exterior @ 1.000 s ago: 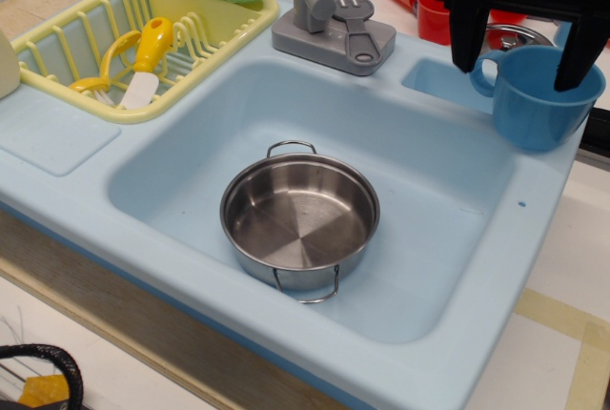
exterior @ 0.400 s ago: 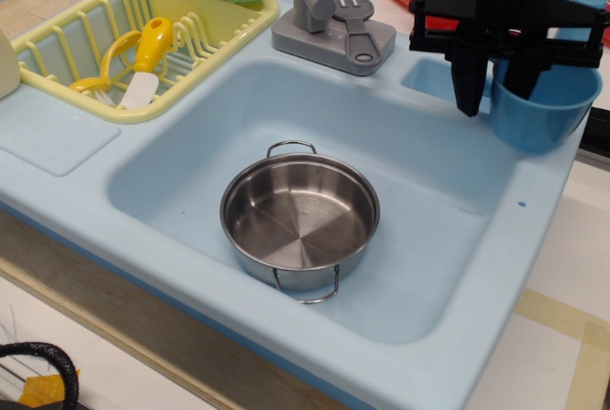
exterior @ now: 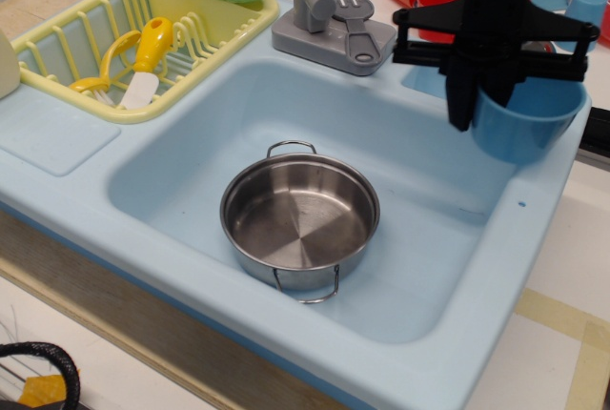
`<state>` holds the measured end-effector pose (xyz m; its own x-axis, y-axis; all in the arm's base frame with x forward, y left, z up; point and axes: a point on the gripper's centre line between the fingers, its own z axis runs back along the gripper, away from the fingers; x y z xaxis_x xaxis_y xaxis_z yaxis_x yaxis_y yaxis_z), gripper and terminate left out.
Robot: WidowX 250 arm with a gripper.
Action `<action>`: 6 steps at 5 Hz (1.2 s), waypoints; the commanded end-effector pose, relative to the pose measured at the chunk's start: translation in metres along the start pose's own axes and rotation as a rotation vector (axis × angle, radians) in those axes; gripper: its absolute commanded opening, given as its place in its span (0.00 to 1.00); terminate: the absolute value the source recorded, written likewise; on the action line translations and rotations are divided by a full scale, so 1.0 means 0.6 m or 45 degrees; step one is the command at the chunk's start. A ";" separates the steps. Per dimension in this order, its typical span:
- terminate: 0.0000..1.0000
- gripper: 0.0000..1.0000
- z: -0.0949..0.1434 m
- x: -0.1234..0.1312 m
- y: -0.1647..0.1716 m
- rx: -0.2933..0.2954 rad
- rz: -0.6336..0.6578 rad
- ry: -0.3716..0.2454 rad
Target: Put cup into pot or pan
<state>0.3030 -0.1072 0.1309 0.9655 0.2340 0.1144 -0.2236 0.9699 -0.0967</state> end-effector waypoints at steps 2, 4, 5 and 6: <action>0.00 0.00 0.057 -0.017 0.099 -0.035 0.217 -0.138; 0.00 0.00 0.032 -0.026 0.182 -0.027 0.282 -0.063; 0.00 1.00 0.023 -0.032 0.189 -0.042 0.250 -0.027; 0.00 1.00 0.019 -0.034 0.185 -0.106 0.221 -0.015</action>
<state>0.2543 -0.0061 0.1243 0.9177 0.3891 0.0806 -0.3692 0.9099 -0.1892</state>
